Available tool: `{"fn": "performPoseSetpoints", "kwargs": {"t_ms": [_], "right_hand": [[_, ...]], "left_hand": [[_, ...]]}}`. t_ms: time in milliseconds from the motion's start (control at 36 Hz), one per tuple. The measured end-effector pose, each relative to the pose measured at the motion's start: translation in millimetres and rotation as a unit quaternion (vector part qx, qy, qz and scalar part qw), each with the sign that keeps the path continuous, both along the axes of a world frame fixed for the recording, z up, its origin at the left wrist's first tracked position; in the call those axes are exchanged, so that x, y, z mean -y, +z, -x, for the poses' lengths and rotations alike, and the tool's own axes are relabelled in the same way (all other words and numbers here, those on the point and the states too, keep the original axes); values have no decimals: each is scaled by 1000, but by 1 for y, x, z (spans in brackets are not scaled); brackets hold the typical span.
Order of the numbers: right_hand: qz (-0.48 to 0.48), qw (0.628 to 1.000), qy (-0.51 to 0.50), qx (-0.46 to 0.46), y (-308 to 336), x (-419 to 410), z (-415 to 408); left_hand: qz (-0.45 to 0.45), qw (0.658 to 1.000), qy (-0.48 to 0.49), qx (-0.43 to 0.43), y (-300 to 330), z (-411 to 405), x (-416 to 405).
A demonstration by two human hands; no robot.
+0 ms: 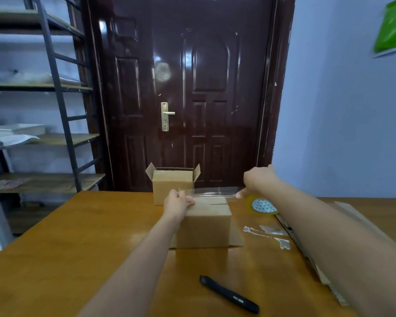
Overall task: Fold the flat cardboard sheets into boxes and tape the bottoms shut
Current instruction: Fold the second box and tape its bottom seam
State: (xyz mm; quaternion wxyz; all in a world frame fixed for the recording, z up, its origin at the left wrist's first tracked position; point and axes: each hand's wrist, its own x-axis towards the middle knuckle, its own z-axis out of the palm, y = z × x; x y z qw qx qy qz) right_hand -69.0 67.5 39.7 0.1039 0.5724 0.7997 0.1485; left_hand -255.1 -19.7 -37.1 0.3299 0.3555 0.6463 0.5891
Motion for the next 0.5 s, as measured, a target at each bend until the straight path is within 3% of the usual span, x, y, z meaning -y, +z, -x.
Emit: {"fn": "performPoseSetpoints", "kwargs": {"t_ms": [278,333,500], "right_hand": [[92,956,25,-278,-6,-20,-18],[91,953,31,-287,-7,-19,-14],[53,981,31,-183,-16,-16,-1]], "left_hand": [[-38,989,1,146,-2,12,2],[-41,987,17,156,-3,12,0],[-55,985,58,153,-4,10,1]]}}
